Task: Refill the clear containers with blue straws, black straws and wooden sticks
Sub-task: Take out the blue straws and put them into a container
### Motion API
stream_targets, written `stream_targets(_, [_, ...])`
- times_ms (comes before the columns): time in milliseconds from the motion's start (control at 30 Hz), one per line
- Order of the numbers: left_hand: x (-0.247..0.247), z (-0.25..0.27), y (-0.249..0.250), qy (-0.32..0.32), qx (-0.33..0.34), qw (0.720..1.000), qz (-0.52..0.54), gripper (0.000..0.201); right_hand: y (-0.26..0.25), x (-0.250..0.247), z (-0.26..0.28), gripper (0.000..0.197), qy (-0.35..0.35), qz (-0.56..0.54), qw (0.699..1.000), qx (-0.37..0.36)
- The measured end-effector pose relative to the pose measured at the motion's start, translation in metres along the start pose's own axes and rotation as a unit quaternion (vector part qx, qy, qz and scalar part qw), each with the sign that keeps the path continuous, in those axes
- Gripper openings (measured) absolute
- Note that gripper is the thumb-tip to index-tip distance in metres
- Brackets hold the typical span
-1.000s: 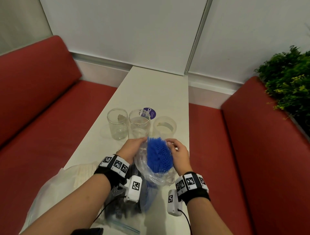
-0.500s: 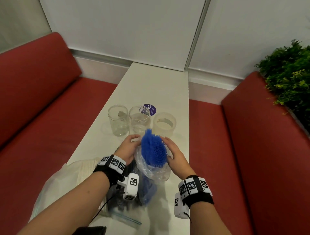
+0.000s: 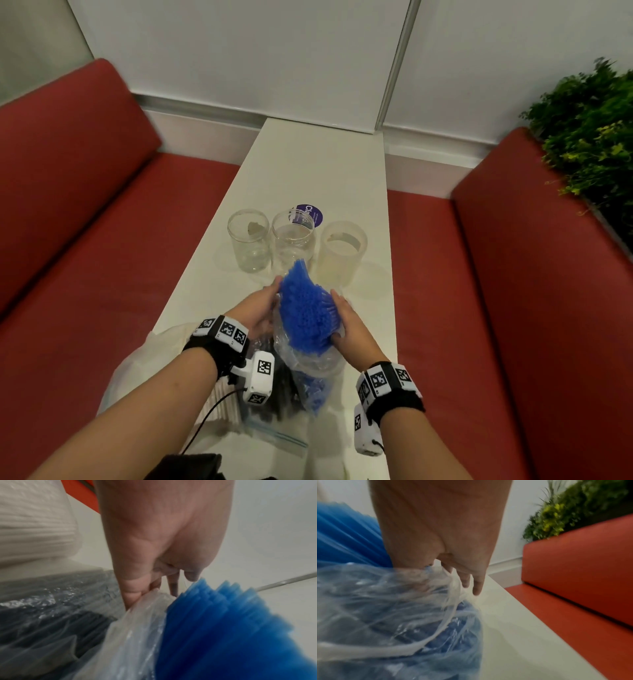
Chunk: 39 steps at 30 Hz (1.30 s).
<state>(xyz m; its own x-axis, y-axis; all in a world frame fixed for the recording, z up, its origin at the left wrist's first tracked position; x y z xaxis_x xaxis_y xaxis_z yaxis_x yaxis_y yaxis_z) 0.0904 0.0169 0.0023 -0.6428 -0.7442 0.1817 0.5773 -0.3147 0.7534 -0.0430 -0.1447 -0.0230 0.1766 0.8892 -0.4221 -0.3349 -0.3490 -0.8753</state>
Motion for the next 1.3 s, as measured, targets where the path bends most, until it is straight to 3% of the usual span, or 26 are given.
stream_targets(133, [-0.005, -0.006, 0.005, 0.024, -0.001, 1.0, 0.015, 0.053, -0.011, 0.007, -0.003, 0.104, -0.004, 0.11, 0.993, -0.037])
stream_targets(200, [-0.007, -0.011, 0.0, 0.06, -0.017, 0.998, -0.008, 0.055, -0.014, 0.015, -0.004, 0.091, 0.01, 0.097, 0.994, -0.05])
stream_targets(333, [-0.03, -0.012, -0.009, 0.149, -0.026, 0.986, -0.075, 0.03, -0.009, 0.034, -0.005, 0.073, -0.004, 0.084, 0.995, -0.053])
stream_targets(433, [-0.042, -0.005, -0.009, 0.126, -0.034, 0.991, -0.011, 0.055, -0.012, 0.037, -0.009, 0.067, 0.005, 0.061, 0.996, -0.061])
stream_targets(533, [-0.043, -0.003, -0.002, 0.093, -0.024, 0.995, -0.019, 0.066, -0.018, 0.036, -0.012, 0.054, 0.022, 0.047, 0.995, -0.082])
stream_targets(700, [-0.038, -0.007, 0.003, 0.114, 0.008, 0.986, -0.119, 0.049, -0.021, 0.046, -0.013, 0.039, 0.04, 0.062, 0.993, -0.091])
stream_targets(833, [-0.047, -0.009, -0.007, 0.126, -0.004, 0.983, -0.137, 0.042, -0.022, 0.05, -0.014, 0.033, 0.035, 0.085, 0.992, -0.081])
stream_targets(967, [-0.052, -0.009, -0.006, 0.125, 0.015, 0.982, -0.141, 0.05, -0.028, 0.054, -0.012, 0.038, 0.03, 0.159, 0.982, -0.095])
stream_targets(1067, [-0.043, -0.007, -0.005, 0.091, -0.006, 0.973, -0.213, 0.061, -0.038, 0.061, -0.012, 0.036, 0.013, 0.231, 0.967, -0.104])
stream_targets(1167, [-0.044, -0.005, -0.008, 0.084, -0.012, 0.971, -0.221, 0.074, -0.052, 0.066, -0.017, 0.037, 0.017, 0.23, 0.965, -0.128])
stream_targets(1300, [-0.051, -0.002, -0.013, 0.056, -0.016, 0.975, -0.212, 0.076, -0.065, 0.071, -0.018, 0.03, -0.017, 0.195, 0.97, -0.146])
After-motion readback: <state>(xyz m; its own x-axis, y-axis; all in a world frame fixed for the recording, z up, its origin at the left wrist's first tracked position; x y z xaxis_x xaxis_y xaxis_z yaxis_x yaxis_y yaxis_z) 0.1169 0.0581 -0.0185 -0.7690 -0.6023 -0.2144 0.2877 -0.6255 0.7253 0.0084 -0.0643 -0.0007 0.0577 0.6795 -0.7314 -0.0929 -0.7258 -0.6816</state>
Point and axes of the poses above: each hand's wrist, its own z-axis away from the middle knuckle, its own x-axis out of the palm, y = z × x, the point moved 3 cm from there along -z, towards the middle knuckle, and after that the axes turned 12 degrees about -z, right-handed, at the moved point
